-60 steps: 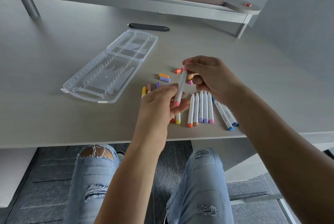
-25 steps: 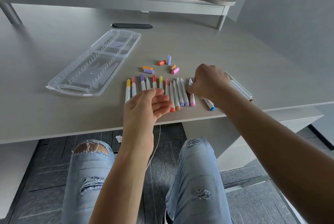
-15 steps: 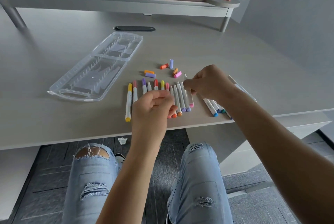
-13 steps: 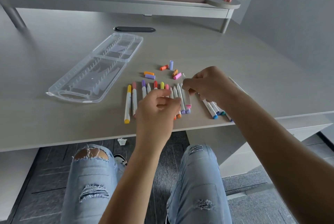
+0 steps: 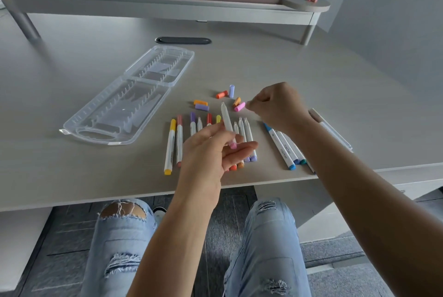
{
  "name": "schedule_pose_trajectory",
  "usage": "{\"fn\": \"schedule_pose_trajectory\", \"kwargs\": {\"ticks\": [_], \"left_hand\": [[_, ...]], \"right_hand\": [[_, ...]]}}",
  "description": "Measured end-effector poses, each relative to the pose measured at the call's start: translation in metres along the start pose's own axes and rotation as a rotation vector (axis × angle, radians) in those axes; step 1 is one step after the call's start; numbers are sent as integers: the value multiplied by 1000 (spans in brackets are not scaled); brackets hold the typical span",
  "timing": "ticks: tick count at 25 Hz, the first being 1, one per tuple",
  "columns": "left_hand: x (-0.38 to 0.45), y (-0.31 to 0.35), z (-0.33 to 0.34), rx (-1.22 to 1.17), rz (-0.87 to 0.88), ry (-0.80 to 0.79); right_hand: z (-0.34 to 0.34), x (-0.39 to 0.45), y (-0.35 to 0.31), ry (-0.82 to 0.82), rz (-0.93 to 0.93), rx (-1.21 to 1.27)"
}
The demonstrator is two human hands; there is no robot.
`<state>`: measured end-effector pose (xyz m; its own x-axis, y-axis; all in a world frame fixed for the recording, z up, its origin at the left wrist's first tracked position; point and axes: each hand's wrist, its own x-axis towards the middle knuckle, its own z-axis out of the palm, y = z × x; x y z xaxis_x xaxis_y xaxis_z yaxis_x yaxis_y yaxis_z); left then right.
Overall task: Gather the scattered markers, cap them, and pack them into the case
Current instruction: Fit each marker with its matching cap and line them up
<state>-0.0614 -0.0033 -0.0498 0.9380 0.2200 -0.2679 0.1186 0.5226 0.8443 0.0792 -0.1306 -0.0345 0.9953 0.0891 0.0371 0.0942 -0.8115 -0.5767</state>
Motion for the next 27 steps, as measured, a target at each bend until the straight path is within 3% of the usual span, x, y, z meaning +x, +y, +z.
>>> {"fn": "schedule_pose_trajectory", "kwargs": {"ticks": [3,9,19,24,27], "left_hand": [[2,8,-4,-146,-42,7],[3,18,-10,-183,-61,37],[-4,17,-22,-91,3,17],[-9,8,-26,18,15,-32],[-12,4,-24,45,15,-65]], "right_hand": [[16,19,-2,-2,-13,-287],[32,31,-9,57,-20,-313],[37,33,-15,30,-16,-28],[21,12,-22,-56,64,587],[10,-3,-24,-126,104,647]]}}
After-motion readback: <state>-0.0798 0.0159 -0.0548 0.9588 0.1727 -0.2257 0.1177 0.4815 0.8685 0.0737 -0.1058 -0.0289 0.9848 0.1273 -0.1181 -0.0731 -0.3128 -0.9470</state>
